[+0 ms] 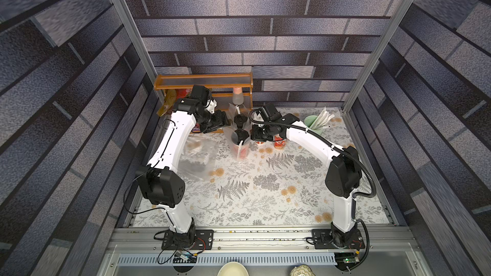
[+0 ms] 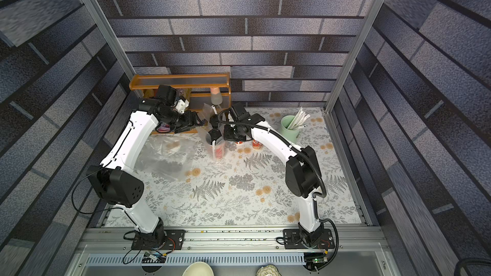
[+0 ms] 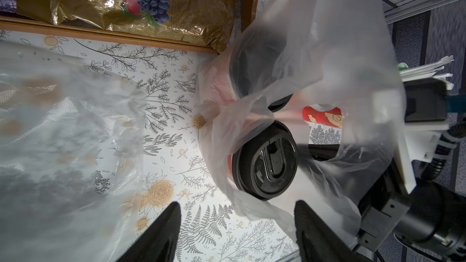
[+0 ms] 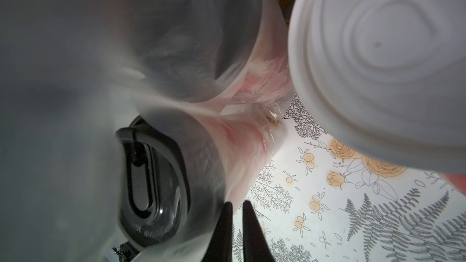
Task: Pack milk tea into plastic carrier bags
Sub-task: Adjust the plastic carrier bag at the center of the board.
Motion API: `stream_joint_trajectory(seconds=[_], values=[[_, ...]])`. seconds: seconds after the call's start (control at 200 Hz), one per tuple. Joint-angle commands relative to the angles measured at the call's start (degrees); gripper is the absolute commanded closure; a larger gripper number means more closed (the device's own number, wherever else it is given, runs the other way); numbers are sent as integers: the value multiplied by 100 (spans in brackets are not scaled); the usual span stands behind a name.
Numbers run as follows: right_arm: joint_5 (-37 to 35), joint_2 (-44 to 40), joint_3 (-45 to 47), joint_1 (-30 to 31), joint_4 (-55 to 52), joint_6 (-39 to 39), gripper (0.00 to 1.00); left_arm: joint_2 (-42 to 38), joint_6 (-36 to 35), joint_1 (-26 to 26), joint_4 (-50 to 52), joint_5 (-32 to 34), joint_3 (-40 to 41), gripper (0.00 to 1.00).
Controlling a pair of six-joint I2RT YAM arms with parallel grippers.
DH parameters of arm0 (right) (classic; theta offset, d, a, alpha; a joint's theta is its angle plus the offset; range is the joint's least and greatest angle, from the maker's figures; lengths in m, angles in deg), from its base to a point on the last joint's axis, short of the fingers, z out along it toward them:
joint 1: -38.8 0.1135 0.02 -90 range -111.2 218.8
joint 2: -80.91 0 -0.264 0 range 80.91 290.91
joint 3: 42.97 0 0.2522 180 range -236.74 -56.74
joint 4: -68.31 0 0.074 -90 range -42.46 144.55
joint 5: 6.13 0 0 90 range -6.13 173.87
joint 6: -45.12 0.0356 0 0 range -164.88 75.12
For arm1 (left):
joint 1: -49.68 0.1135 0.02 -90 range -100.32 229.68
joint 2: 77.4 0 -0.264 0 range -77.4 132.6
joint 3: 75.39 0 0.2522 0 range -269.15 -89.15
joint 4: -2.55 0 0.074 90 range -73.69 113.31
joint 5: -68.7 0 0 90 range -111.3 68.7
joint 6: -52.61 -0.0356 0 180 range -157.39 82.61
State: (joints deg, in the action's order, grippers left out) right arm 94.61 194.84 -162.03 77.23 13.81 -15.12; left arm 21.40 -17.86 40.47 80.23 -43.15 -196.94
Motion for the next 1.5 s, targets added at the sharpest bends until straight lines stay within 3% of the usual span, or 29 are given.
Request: stream_joint_trajectory(seconds=[0.0,0.22,0.426,0.596,0.762,1.142,1.223,1.298,1.493], values=[[-183,-187,-217,-3,-359,-129,86,-443,-46,132,164,229,-131,27],[-444,-444,-378,-5,-694,-250,85,-1099,-28,693,339,676,379,27],[-785,-940,-404,-49,-1049,-452,84,-1679,-117,1552,383,482,1801,28],[-967,-1362,-471,-116,-1230,-568,81,-1339,-169,901,75,802,2841,27],[-1105,-1748,-536,-158,-1331,-625,77,-387,-223,246,-203,1432,2965,26],[-1254,-2280,-271,-197,-1370,-647,75,1299,-532,236,-486,1995,2561,24],[-1284,-2342,-212,-203,-1359,-643,75,1523,-561,245,-501,2022,2599,30],[-1297,-2390,-190,-205,-1376,-639,76,1510,-551,251,-540,2006,2725,42],[-1212,-2475,-133,-205,-1369,-599,76,593,-374,460,-773,1463,3281,71]])
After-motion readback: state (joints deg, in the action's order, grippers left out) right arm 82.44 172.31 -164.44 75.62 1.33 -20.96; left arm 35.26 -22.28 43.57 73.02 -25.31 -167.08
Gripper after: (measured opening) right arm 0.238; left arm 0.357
